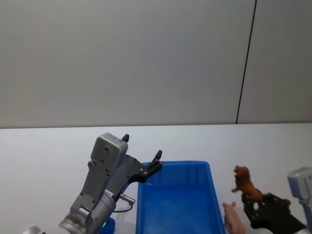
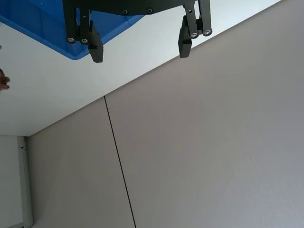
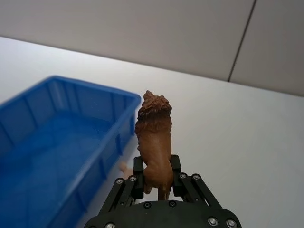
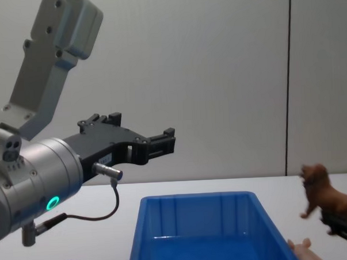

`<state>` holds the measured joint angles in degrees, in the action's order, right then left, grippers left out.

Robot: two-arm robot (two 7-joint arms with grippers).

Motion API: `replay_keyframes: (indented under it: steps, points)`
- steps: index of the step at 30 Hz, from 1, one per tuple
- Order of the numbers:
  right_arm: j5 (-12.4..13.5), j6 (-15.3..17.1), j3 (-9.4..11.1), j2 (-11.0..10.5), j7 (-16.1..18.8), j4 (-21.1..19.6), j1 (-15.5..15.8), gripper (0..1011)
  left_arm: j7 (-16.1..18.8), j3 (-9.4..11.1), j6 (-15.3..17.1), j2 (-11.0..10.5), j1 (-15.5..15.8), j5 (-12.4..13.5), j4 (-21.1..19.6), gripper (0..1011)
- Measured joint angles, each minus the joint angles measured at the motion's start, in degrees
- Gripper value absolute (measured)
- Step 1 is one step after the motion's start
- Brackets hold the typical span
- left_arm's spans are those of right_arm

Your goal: Pick up the two dolls from the table and place them into the box.

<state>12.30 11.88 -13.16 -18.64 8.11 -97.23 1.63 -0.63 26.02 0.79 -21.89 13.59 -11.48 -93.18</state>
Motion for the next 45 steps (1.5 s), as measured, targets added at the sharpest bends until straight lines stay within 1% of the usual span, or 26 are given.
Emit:
replay_keyframes:
  steps: [3,4,7,13,14,20,23,24,26,27,29,30,32,33,34,35,36,37,39,41,42,43,45]
  points:
    - [-0.4,-0.2,-0.4,0.9,1.6,0.5,-1.3,306,0.0,0.0,0.0,0.0,0.0,0.0,0.0,1001]
    - [-0.4,-0.2,-0.4,0.9,1.6,0.5,-1.3,306,0.0,0.0,0.0,0.0,0.0,0.0,0.0,1001]
    - [-0.7,-0.4,-0.9,2.0,3.2,1.4,-2.9,306,0.0,0.0,0.0,0.0,0.0,0.0,0.0,1001]
    - [-1.4,-0.5,-2.0,4.3,6.6,3.9,-6.2,306,0.0,0.0,0.0,0.0,0.0,0.0,0.0,1001]
    - [-1.6,-0.5,-2.4,5.0,7.4,4.7,-7.1,307,0.0,0.0,0.0,0.0,0.0,0.0,0.0,1001]
    - [-2.2,-0.5,-3.4,7.0,10.0,7.3,-9.9,306,0.0,0.0,0.0,0.0,0.0,0.0,0.0,1001]
    - [-2.4,-0.5,-3.7,7.7,10.7,8.2,-10.8,331,0.0,0.0,0.0,0.0,0.0,0.0,0.0,1001]
    - [-2.6,-0.6,-3.9,8.0,11.0,8.8,-11.2,393,0.0,0.0,0.0,0.0,0.0,0.0,0.0,1001]
    - [-2.8,-0.6,-4.0,8.3,11.4,9.3,-11.7,429,0.0,0.0,0.0,0.0,0.0,0.0,0.0,1001]
    - [-3.0,-0.6,-4.2,8.6,11.6,9.8,-12.1,489,0.0,0.0,0.0,0.0,0.0,0.0,0.0,1001]
    - [-3.1,-0.6,-4.3,8.8,11.7,10.1,-12.5,535,0.0,0.0,0.0,0.0,0.0,0.0,0.0,1001]
    - [-3.3,-0.6,-4.4,9.0,11.7,10.5,-12.8,591,0.0,0.0,0.0,0.0,0.0,0.0,0.0,1001]
    - [-3.5,-0.6,-4.4,9.2,11.7,10.8,-13.1,629,0.0,0.0,0.0,0.0,0.0,0.0,0.0,1001]
    - [-3.7,-0.5,-4.5,9.3,11.6,11.1,-13.3,688,0.0,0.0,0.0,0.0,0.0,0.0,0.0,1001]
    - [-3.7,-0.5,-4.5,9.4,11.5,11.2,-13.4,688,0.0,0.0,0.0,0.0,0.0,0.0,0.0,1001]
    - [-3.9,-0.5,-4.5,9.4,11.2,11.3,-13.5,734,0.0,0.0,0.0,0.0,0.0,0.0,0.0,1001]
    - [-4.0,-0.5,-4.5,9.5,11.1,11.4,-13.6,745,0.0,0.0,0.0,0.0,0.0,0.0,0.0,1001]
    - [-4.1,-0.5,-4.5,9.5,10.9,11.4,-13.6,807,0.0,0.0,0.0,0.0,0.0,0.0,0.0,1001]
    - [-4.2,-0.5,-4.5,9.5,10.5,11.4,-13.6,843,0.0,0.0,0.0,0.0,0.0,0.0,0.0,1001]
    - [-4.4,-0.5,-4.4,9.4,9.8,11.4,-13.6,911,0.0,0.0,0.0,0.0,0.0,0.0,0.0,1001]
    - [-4.5,-0.5,-4.4,9.3,9.4,11.2,-13.5,920,0.0,0.0,0.0,0.0,0.0,0.0,0.0,1001]
    - [-4.5,-0.5,-4.3,9.3,9.0,11.0,-13.3,960,0.0,0.0,0.0,0.0,0.0,0.0,0.0,1001]
    - [-4.6,-0.5,-4.2,9.0,8.5,10.5,-13.0,1001,0.0,0.0,0.0,0.0,0.0,0.0,0.0,1001]
